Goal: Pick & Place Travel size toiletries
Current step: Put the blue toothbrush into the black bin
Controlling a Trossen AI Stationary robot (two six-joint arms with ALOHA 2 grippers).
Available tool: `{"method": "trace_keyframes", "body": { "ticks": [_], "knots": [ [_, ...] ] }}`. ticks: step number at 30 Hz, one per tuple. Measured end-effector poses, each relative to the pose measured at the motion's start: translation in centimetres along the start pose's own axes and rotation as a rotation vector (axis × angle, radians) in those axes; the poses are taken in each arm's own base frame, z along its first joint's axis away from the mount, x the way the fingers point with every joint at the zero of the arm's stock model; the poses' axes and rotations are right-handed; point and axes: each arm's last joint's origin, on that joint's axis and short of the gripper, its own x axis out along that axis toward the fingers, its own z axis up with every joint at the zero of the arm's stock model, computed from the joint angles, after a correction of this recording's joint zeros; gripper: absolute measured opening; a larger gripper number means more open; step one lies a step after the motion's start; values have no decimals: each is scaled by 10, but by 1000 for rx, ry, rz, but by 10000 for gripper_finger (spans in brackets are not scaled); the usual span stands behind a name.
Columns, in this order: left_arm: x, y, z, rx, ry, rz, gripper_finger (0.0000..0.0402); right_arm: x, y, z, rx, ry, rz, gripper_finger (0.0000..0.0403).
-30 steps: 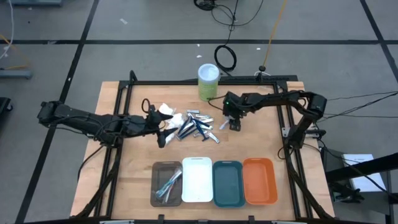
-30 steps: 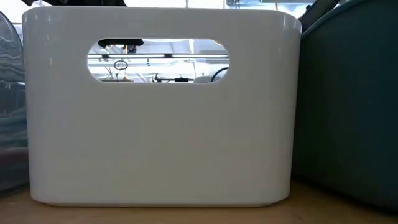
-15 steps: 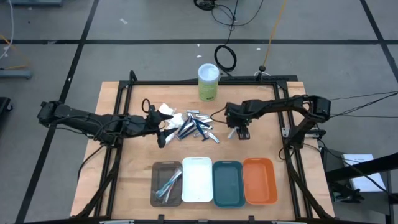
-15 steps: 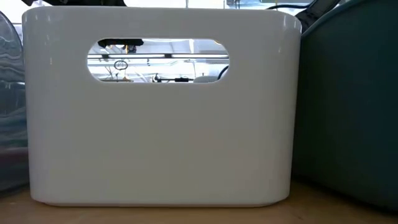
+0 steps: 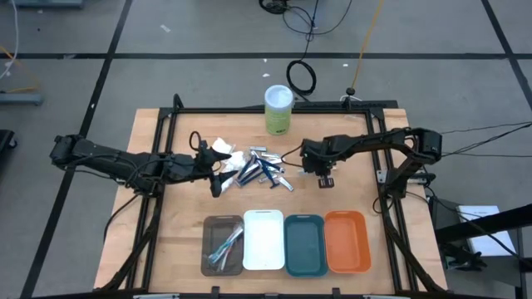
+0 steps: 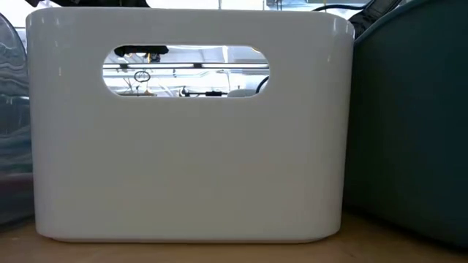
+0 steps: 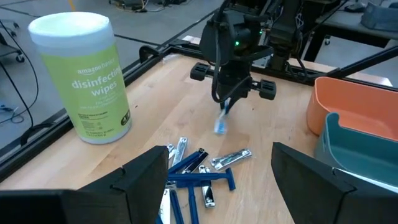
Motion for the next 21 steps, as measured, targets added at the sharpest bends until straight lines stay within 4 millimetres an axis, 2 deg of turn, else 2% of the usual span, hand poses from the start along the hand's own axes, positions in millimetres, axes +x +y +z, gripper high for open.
{"method": "trace_keyframes", "body": {
  "ticks": [6, 12, 17, 21],
  "knots": [
    [0, 0, 0, -14, -1, 0, 280, -8, -1, 1, 65, -40, -17, 20],
    [0, -1, 2, -26, -25, -3, 280, -49, 0, 1, 105, -222, -79, 13],
    [0, -2, 8, -51, -78, -17, 280, -92, 2, 6, 139, -579, -111, 13],
    [4, -3, 8, -16, -85, -15, 280, -104, 12, 10, 50, -963, -57, 12]
  ]
}}
